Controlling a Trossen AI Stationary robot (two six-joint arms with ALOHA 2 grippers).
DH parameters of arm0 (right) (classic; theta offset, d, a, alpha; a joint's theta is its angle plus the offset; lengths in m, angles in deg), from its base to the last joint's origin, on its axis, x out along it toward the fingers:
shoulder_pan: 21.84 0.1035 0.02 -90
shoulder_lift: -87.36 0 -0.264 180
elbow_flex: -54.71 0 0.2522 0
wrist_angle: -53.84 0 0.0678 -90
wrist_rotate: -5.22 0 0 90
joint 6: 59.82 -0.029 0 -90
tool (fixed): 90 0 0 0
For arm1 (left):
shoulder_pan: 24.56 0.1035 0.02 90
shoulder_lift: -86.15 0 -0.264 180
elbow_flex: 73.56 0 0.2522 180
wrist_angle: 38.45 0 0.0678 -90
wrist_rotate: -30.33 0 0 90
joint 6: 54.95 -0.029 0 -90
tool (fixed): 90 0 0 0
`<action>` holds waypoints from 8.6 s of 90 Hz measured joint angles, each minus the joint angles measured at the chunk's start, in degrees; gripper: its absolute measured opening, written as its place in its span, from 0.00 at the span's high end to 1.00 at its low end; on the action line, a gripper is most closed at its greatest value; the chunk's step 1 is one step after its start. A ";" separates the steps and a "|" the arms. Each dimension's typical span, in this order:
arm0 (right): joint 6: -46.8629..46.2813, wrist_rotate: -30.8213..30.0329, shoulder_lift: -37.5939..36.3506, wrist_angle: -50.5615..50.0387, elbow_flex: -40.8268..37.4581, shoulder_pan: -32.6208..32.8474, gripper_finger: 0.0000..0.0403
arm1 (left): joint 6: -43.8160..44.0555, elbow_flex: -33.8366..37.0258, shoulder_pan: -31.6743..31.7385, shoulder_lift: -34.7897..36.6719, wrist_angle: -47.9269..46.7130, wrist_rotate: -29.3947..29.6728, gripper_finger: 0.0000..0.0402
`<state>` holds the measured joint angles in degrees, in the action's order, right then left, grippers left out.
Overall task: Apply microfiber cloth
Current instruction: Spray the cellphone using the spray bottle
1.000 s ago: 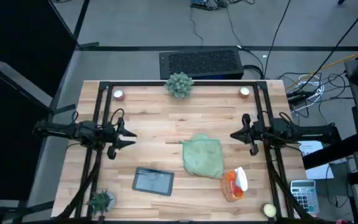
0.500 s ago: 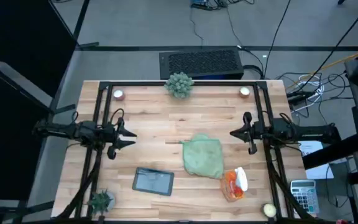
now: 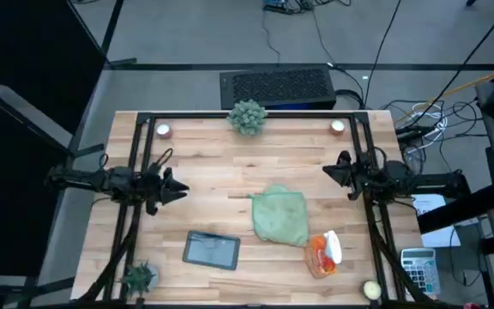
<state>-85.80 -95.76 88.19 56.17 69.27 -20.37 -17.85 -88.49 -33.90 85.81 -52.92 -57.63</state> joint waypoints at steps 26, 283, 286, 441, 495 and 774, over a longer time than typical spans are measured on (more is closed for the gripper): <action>10.76 -2.17 20.43 1.30 12.64 -2.75 1.00 | -0.12 -0.02 0.00 -0.01 -0.12 2.10 0.67; 2.42 -18.48 113.28 -22.14 74.77 21.43 0.51 | -13.44 -19.95 -18.80 -65.64 -5.29 -1.00 0.67; -2.52 -16.32 111.92 -22.63 74.77 21.31 0.51 | -13.41 -21.86 -18.84 -64.93 -9.68 -1.58 0.67; -40.85 3.38 123.47 -9.43 74.51 19.68 0.51 | 3.09 -30.78 -25.77 -83.17 -13.96 -3.34 0.67; -44.15 1.79 121.55 -9.78 74.51 19.33 0.51 | 2.67 -30.86 -25.73 -80.45 -15.89 -5.08 0.67; -33.76 21.73 125.84 1.36 74.88 17.75 0.51 | -23.38 -51.32 -28.01 -105.28 -4.40 5.95 0.67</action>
<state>-119.56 -74.02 214.03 57.53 144.15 -2.62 -41.24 -139.81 -61.91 -19.47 -57.32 -51.68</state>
